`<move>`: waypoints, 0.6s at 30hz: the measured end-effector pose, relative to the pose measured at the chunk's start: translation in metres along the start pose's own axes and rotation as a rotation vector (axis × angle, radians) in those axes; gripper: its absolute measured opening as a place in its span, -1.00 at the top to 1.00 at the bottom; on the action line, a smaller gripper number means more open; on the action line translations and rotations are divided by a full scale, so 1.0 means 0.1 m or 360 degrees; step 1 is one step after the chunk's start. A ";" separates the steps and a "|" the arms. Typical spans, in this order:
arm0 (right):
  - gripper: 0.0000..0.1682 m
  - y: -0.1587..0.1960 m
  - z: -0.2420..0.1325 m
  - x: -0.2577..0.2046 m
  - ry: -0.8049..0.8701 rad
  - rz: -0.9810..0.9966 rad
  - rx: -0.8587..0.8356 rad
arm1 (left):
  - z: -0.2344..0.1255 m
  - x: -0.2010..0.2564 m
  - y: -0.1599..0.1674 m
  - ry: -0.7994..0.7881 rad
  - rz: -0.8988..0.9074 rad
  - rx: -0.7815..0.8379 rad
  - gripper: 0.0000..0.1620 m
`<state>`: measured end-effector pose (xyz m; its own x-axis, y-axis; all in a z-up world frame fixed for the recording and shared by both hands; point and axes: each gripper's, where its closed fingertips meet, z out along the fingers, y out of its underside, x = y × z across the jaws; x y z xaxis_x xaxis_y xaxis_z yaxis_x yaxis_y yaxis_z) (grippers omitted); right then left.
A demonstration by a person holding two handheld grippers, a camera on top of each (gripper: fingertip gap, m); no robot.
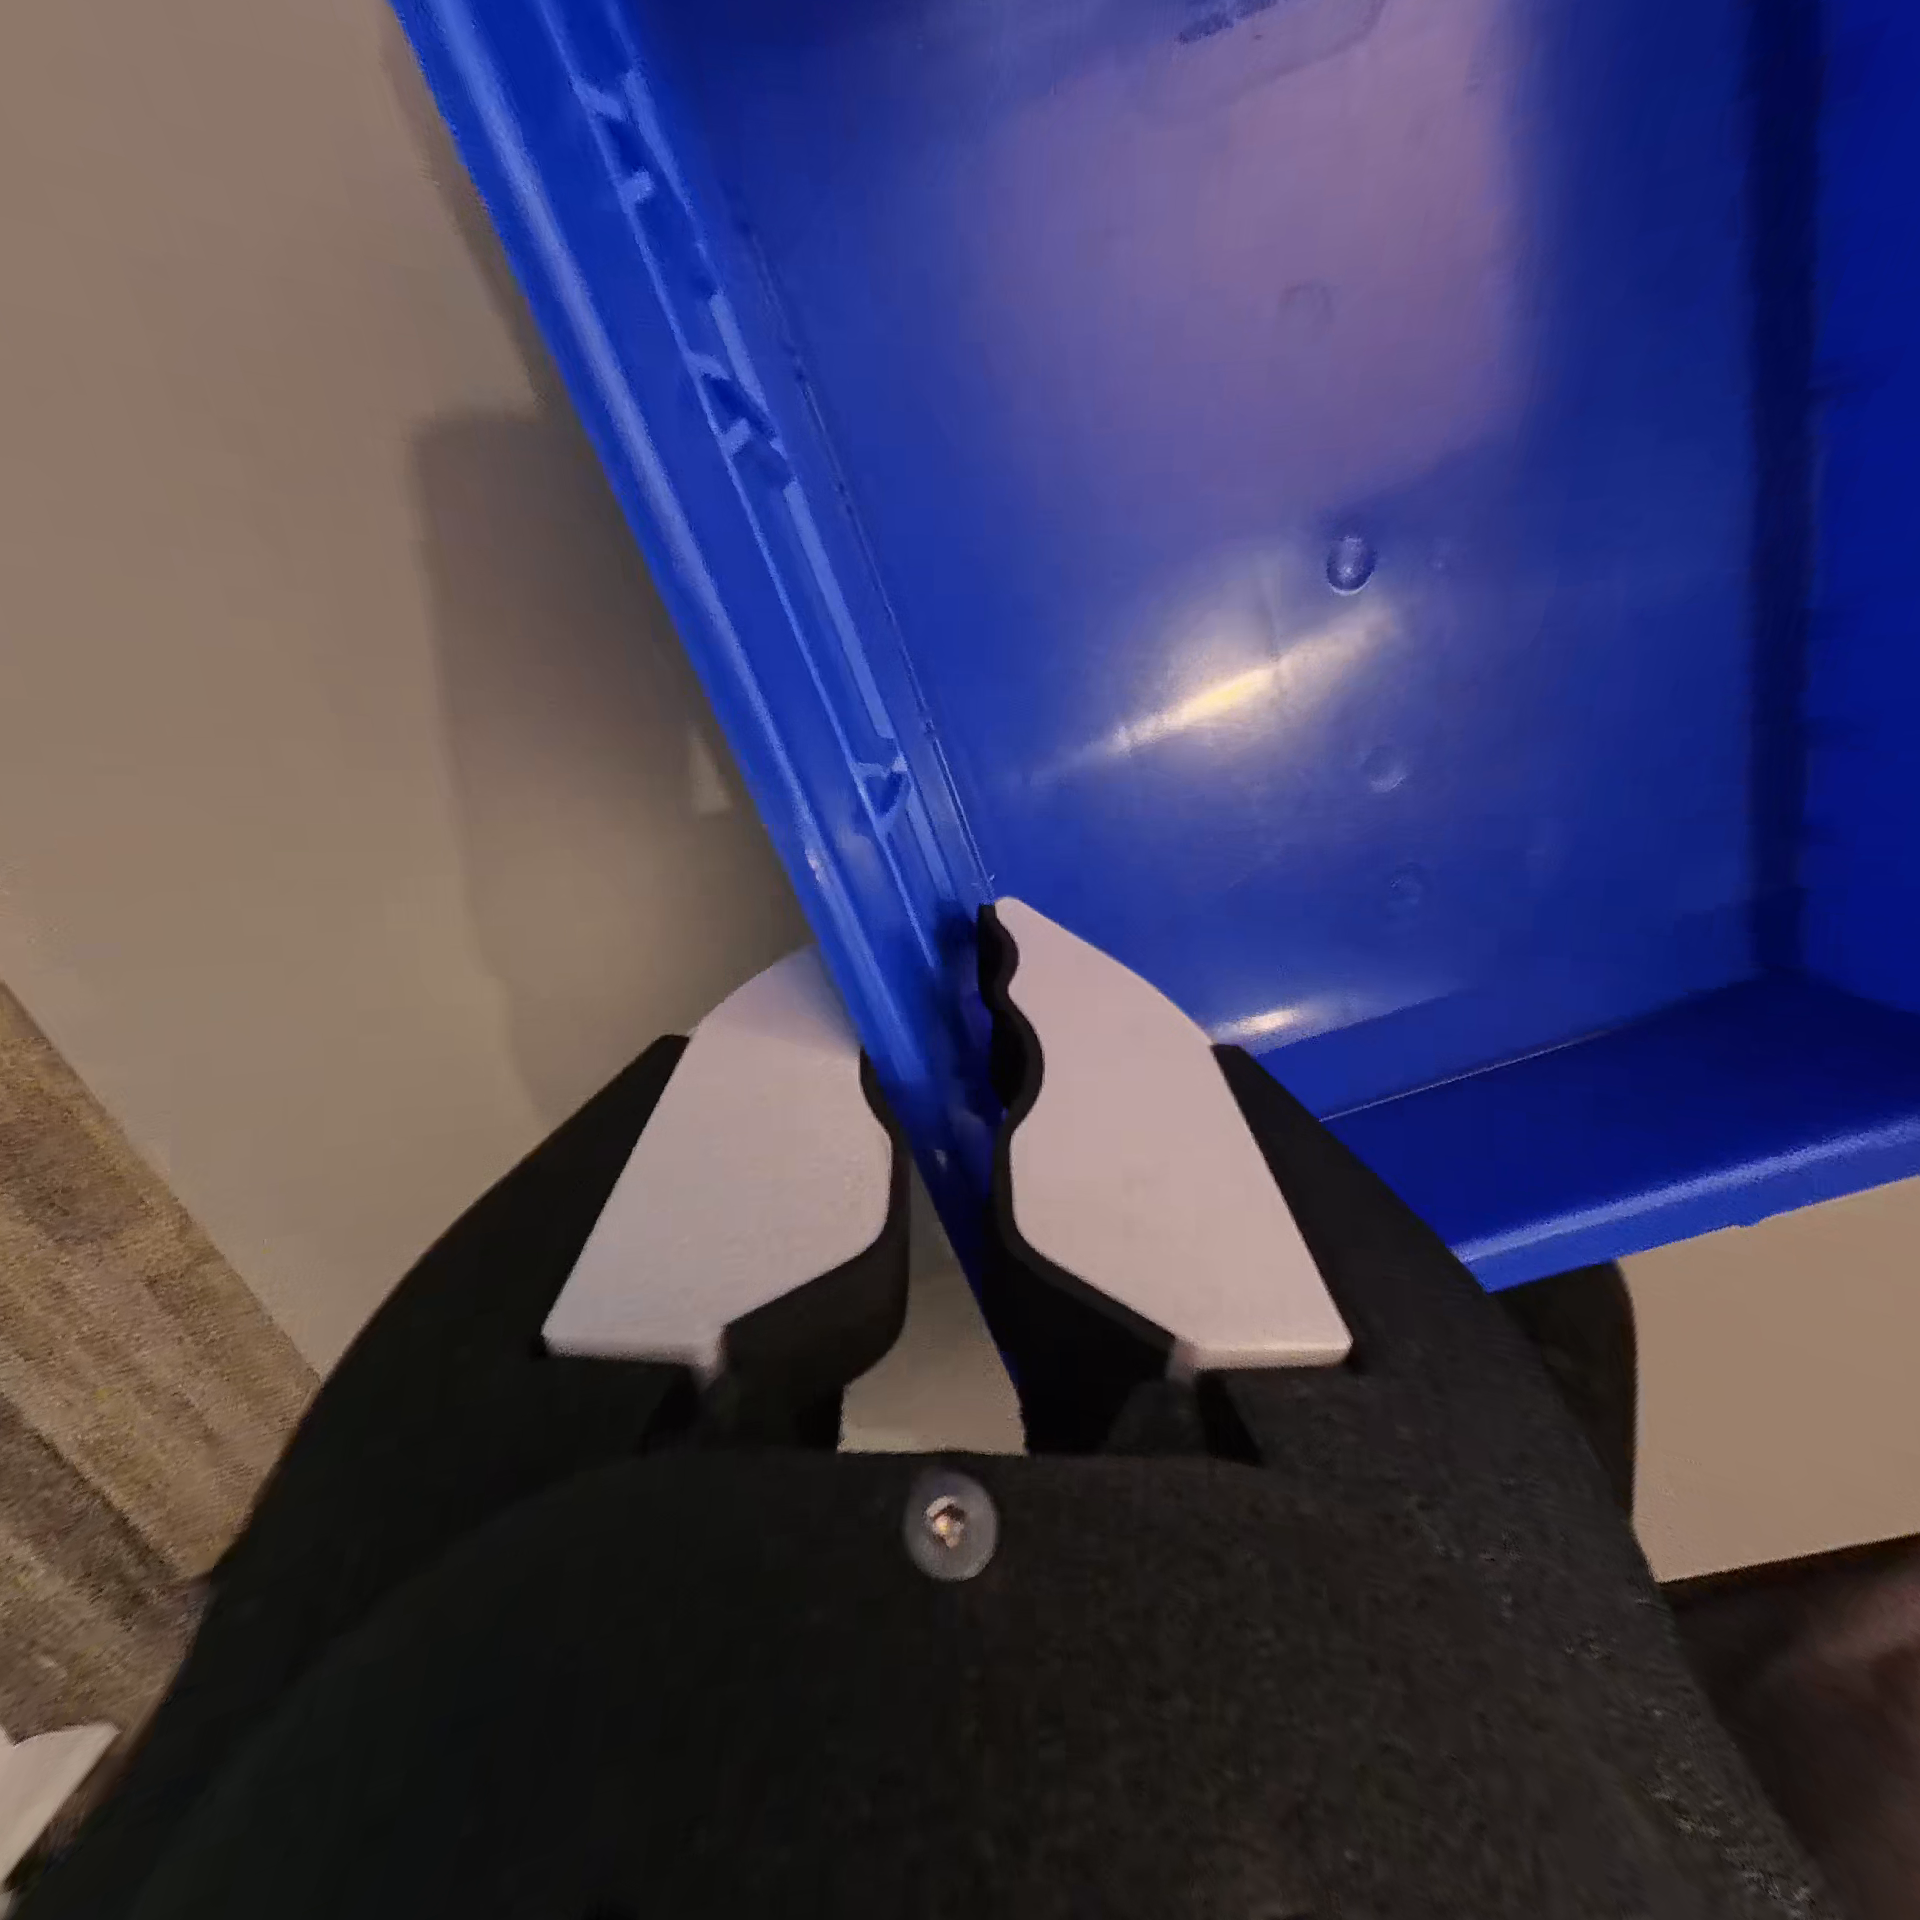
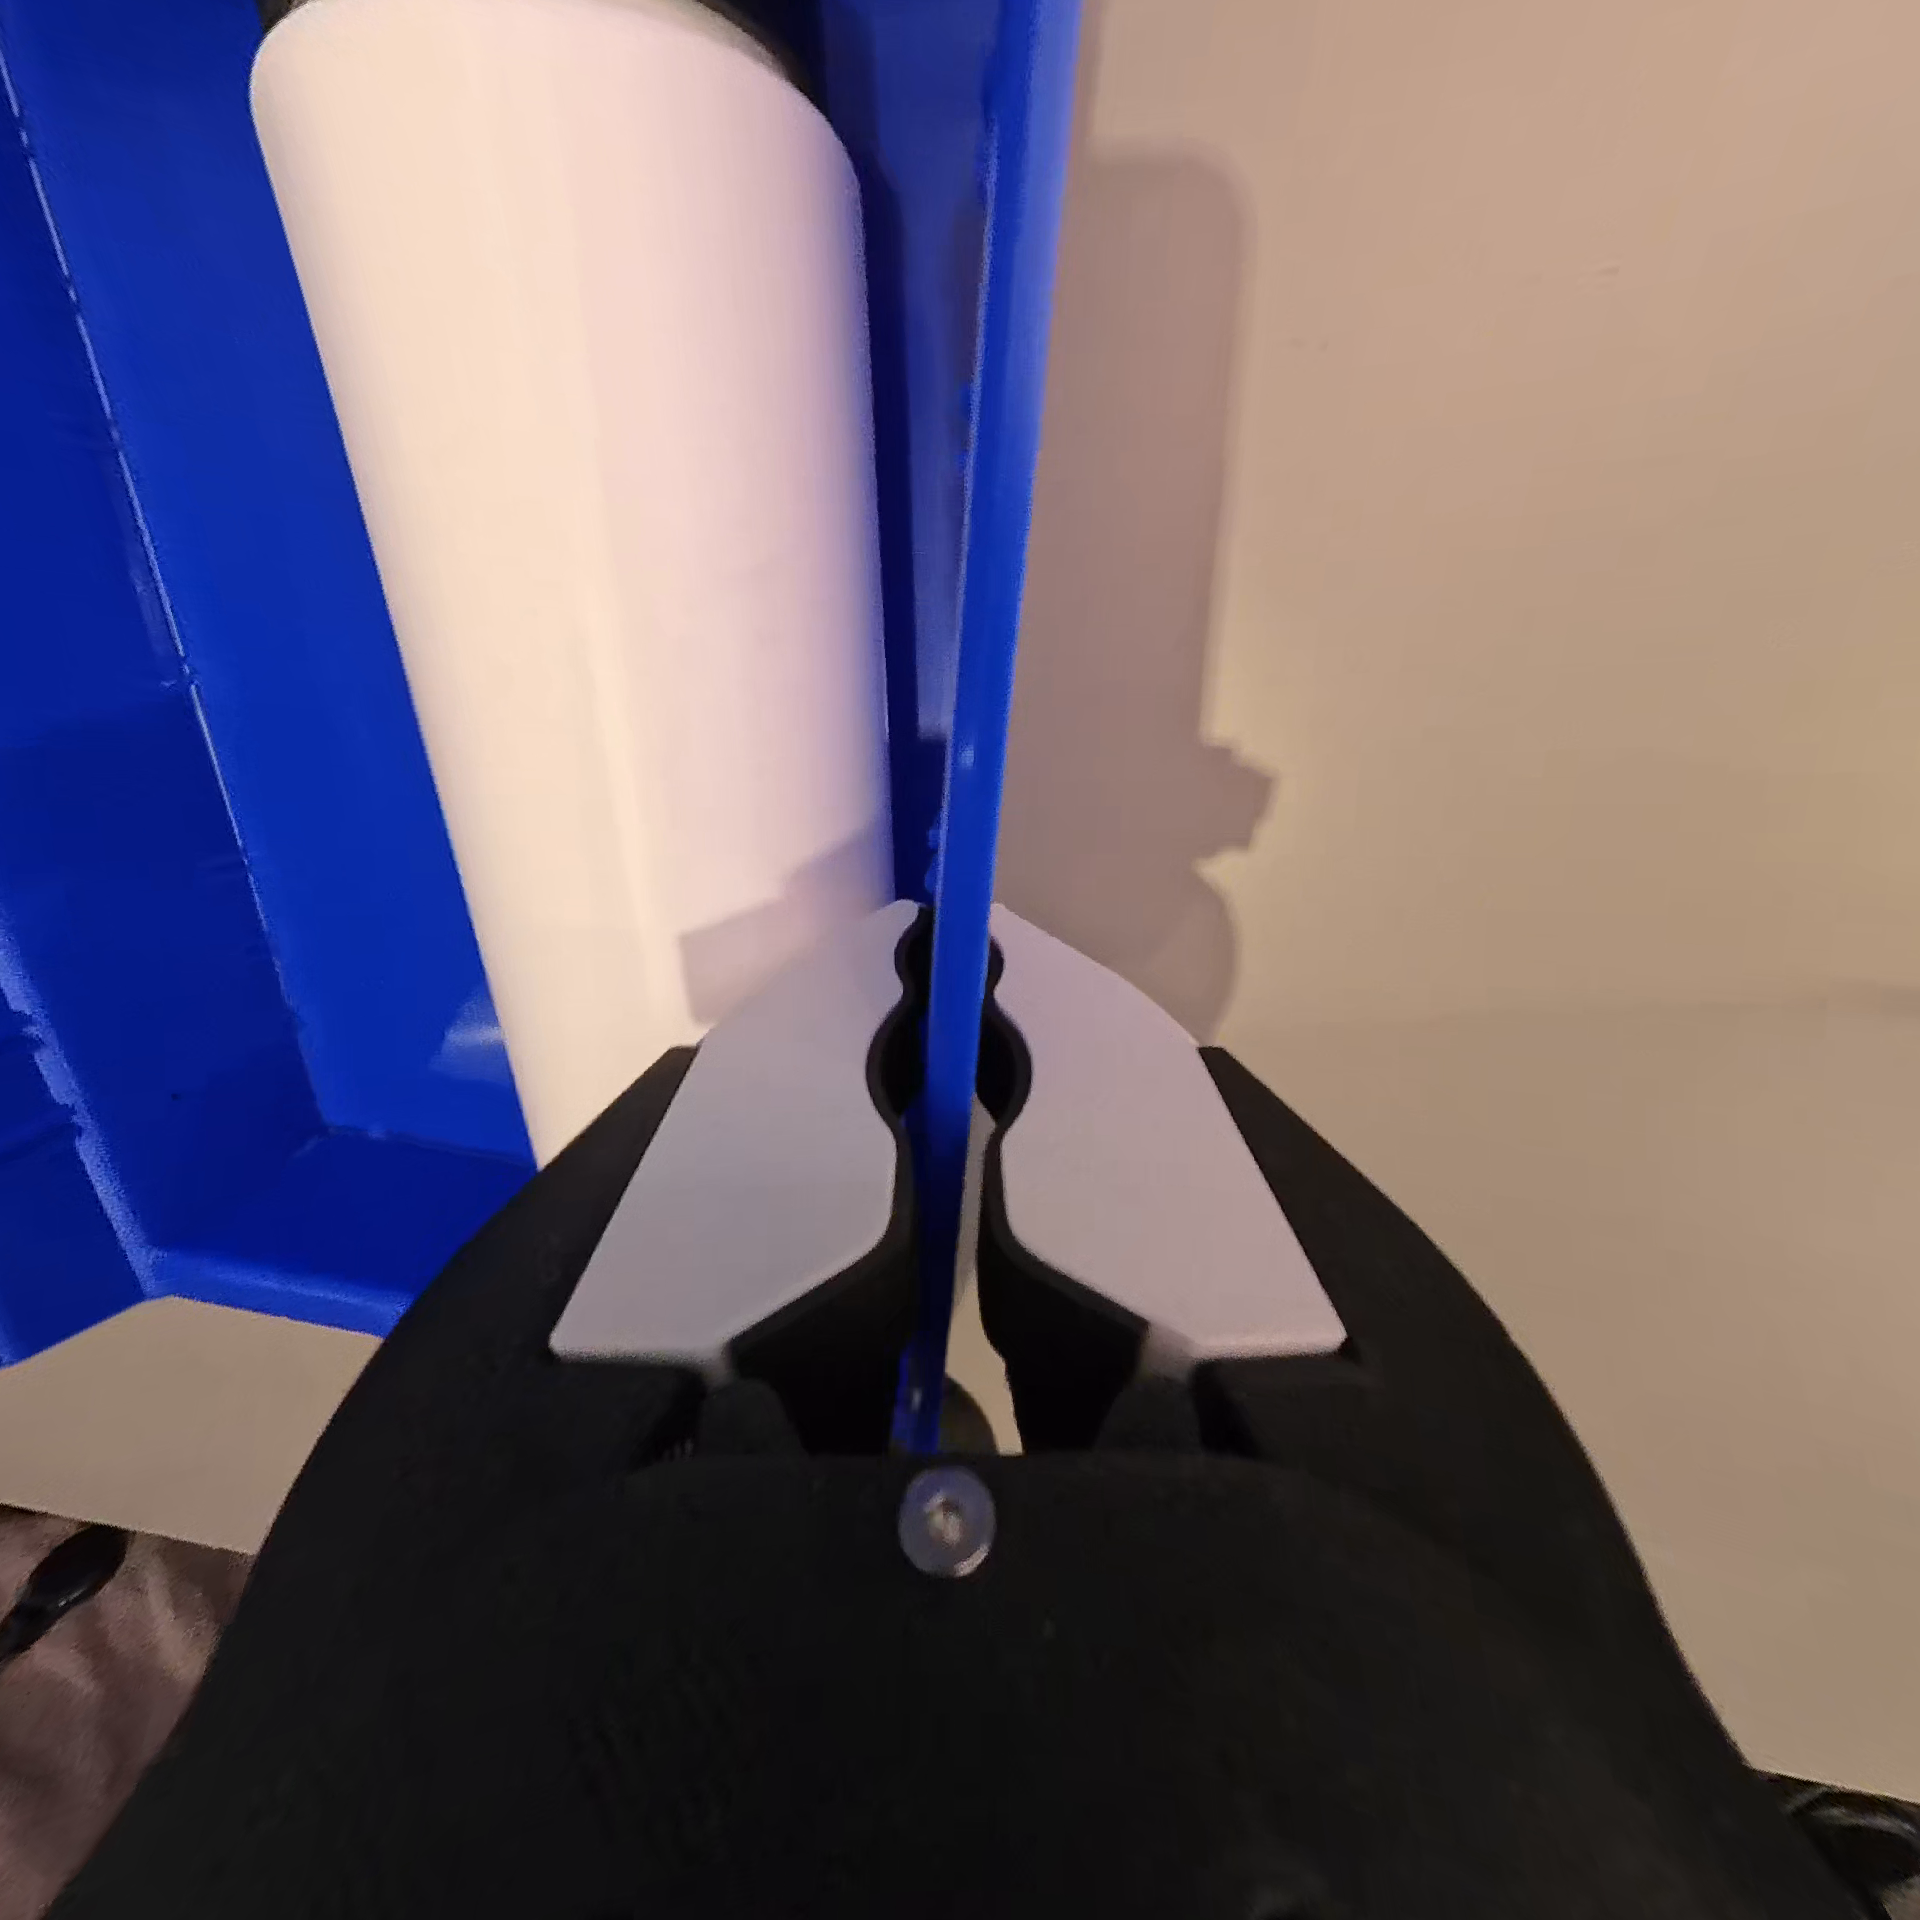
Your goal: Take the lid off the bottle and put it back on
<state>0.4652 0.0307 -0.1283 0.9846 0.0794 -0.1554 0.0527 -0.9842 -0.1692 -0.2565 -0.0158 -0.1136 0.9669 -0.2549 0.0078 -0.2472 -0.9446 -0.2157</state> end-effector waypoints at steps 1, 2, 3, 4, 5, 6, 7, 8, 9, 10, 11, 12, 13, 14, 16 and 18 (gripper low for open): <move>0.92 0.00 0.01 -0.06 -0.0008 -0.0013 -0.0004 | 0.01 0.05 -0.03 -0.0028 0.0028 -0.0015 0.87; 0.92 0.00 0.02 -0.13 -0.0016 -0.0028 -0.0005 | 0.02 0.11 -0.06 -0.0051 0.0049 -0.0025 0.86; 0.92 -0.01 0.03 -0.20 -0.0025 -0.0045 -0.0004 | 0.03 0.19 -0.10 -0.0058 0.0071 -0.0025 0.84; 0.92 -0.01 0.04 -0.26 -0.0035 -0.0064 -0.0004 | 0.04 0.27 -0.13 -0.0058 0.0085 -0.0021 0.84; 0.92 -0.01 0.05 -0.33 -0.0042 -0.0086 -0.0007 | 0.05 0.35 -0.17 -0.0050 0.0101 -0.0018 0.84; 0.91 -0.01 0.06 -0.39 -0.0044 -0.0106 -0.0012 | 0.06 0.42 -0.20 -0.0044 0.0116 -0.0015 0.84; 0.91 -0.01 0.07 -0.45 -0.0043 -0.0123 -0.0019 | 0.07 0.49 -0.23 -0.0046 0.0136 -0.0011 0.84; 0.91 -0.01 0.08 -0.51 -0.0044 -0.0138 -0.0026 | 0.07 0.55 -0.26 -0.0052 0.0157 -0.0008 0.83; 0.91 -0.01 0.09 -0.56 -0.0047 -0.0148 -0.0034 | 0.08 0.61 -0.28 -0.0058 0.0171 -0.0007 0.83; 0.91 0.00 0.10 -0.62 -0.0052 -0.0157 -0.0044 | 0.09 0.67 -0.30 -0.0067 0.0184 -0.0006 0.82; 0.91 0.01 0.10 -0.68 -0.0058 -0.0164 -0.0059 | 0.09 0.73 -0.32 -0.0072 0.0194 -0.0005 0.82; 0.91 0.02 0.11 -0.74 -0.0063 -0.0174 -0.0075 | 0.10 0.79 -0.34 -0.0073 0.0193 -0.0008 0.82; 0.91 0.03 0.12 -0.80 -0.0067 -0.0183 -0.0090 | 0.10 0.85 -0.35 -0.0076 0.0193 -0.0010 0.82; 0.91 0.05 0.12 -0.86 -0.0070 -0.0194 -0.0103 | 0.11 0.90 -0.37 -0.0086 0.0203 -0.0007 0.81; 0.89 0.07 0.14 -0.98 -0.0072 -0.0222 -0.0122 | 0.12 1.01 -0.41 -0.0123 0.0226 0.0000 0.79; 0.89 0.09 0.15 -1.10 -0.0079 -0.0242 -0.0144 | 0.13 1.12 -0.44 -0.0165 0.0253 0.0008 0.76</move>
<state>0.3551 0.0153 -0.1276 0.9549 0.2338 -0.1830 0.2172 -0.9703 -0.1064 -0.1369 0.0000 -0.1159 0.9170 -0.3779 -0.1275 -0.3973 -0.8931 -0.2110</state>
